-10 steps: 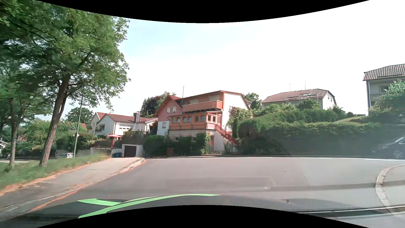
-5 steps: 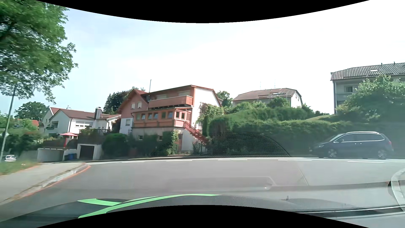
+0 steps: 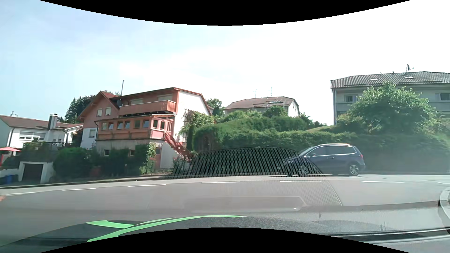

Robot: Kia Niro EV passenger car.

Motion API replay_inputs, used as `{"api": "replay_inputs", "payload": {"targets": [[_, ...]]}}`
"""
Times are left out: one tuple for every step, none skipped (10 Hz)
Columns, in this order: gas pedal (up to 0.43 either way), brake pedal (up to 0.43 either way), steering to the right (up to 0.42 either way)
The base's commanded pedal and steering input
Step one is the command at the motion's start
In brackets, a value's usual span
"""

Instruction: Follow the waypoints while adhering to traffic rules and regulations

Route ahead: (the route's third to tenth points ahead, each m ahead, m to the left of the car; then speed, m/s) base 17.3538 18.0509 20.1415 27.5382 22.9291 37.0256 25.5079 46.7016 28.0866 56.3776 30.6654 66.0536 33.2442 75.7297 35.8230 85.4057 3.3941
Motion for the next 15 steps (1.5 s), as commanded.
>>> {"api": "replay_inputs", "payload": {"targets": [[0.000,0.171,0.365],[0.000,0.171,0.361],[0.000,0.171,0.357],[0.000,0.177,0.352],[0.000,0.183,0.345],[0.000,0.183,0.337],[0.000,0.189,0.321],[0.000,0.195,0.304],[0.000,0.201,0.276],[0.000,0.207,0.237],[0.000,0.207,0.201],[0.000,0.213,0.175],[0.000,0.207,0.149],[0.000,0.195,0.126],[0.000,0.177,0.111]]}}
